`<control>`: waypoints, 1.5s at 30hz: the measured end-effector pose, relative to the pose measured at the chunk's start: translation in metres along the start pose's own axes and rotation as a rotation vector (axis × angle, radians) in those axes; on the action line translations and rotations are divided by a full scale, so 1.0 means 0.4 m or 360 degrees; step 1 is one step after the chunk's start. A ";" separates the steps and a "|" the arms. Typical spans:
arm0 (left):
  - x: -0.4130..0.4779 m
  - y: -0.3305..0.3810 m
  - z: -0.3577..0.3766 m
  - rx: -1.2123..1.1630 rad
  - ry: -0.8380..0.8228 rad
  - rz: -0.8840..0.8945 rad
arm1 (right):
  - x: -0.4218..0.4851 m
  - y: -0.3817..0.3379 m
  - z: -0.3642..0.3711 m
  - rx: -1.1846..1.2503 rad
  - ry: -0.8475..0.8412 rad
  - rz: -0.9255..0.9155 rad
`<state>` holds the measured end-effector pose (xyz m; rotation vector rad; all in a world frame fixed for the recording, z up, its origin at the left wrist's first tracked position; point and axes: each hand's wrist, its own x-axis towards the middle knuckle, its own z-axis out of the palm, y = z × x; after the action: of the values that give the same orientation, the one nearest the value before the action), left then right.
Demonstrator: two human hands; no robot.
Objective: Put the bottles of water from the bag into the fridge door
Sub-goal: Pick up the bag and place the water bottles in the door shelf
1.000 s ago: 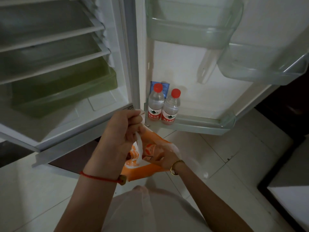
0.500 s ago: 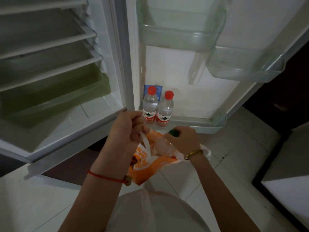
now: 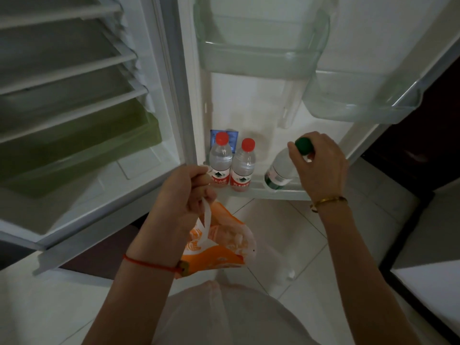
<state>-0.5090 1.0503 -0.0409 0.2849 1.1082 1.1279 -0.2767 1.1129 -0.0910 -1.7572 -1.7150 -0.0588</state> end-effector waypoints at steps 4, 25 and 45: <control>-0.001 0.009 -0.014 -0.0002 0.0002 -0.0018 | 0.016 0.013 0.062 0.0060 -0.0084 -0.0033; -0.021 -0.021 0.000 -0.0010 -0.0025 -0.0054 | 0.008 0.017 0.212 0.0592 -0.0221 0.0568; -0.070 -0.018 -0.019 0.0092 -0.0206 -0.0104 | -0.477 0.045 0.348 -0.0163 -0.2181 0.0821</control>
<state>-0.5109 1.0214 -0.0338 0.3595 1.0292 1.0065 -0.3435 1.0155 -0.2962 -2.4550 -1.9306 1.6228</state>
